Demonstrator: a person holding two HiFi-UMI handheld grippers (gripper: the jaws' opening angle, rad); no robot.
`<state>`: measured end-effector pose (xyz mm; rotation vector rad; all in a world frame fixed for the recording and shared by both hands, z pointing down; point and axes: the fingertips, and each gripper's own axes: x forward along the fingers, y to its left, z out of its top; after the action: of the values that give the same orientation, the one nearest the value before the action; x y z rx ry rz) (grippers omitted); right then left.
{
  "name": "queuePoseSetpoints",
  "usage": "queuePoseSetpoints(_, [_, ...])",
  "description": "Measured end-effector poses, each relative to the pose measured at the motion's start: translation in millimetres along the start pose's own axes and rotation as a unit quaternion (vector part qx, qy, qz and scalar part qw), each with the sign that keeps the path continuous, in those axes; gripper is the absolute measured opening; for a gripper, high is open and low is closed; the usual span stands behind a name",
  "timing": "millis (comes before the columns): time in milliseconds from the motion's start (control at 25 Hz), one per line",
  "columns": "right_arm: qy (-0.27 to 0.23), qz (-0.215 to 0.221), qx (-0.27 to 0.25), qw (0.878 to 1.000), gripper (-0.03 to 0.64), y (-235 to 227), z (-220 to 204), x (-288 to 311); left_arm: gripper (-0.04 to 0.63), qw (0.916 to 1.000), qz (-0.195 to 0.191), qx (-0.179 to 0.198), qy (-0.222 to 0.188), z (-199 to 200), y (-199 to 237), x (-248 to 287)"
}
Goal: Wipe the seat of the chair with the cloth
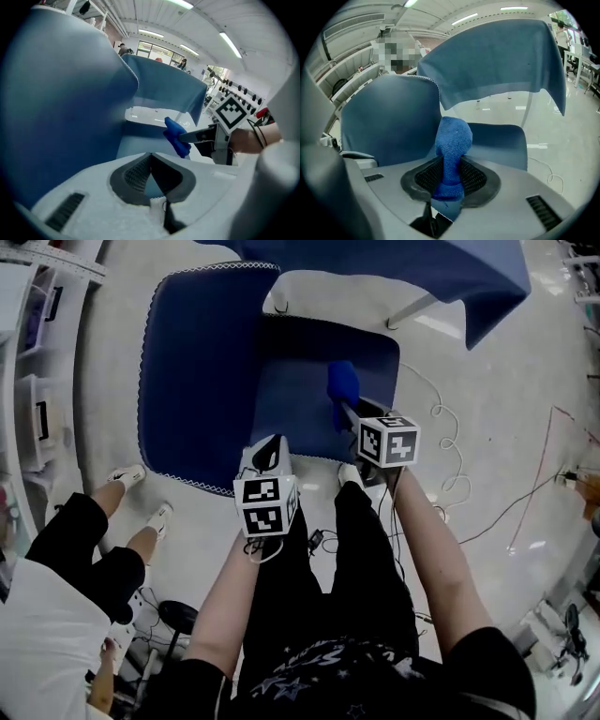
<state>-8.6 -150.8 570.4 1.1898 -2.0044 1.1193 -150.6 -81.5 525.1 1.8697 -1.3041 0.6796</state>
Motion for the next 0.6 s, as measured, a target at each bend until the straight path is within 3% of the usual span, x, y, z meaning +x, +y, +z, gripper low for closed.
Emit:
queuePoseSetpoints(120, [-0.007, -0.002, 0.014, 1.0, 0.106, 8, 8, 27, 0.02, 0.9997, -0.02, -0.007, 0.01, 7, 5, 17])
queuePoseSetpoints(320, [-0.014, 0.012, 0.048, 0.999, 0.104, 13, 24, 73, 0.019, 0.9981, 0.011, -0.026, 0.055, -1, 11, 41])
queuePoseSetpoints(480, [-0.008, 0.034, 0.083, 0.996, 0.104, 17, 41, 109, 0.02, 0.9991, -0.023, -0.015, 0.032, 13, -1, 55])
queuePoseSetpoints(600, [-0.001, 0.04, 0.085, 0.996, 0.103, 22, 52, 135, 0.02, 0.9991, -0.021, -0.022, 0.031, 22, 10, 64])
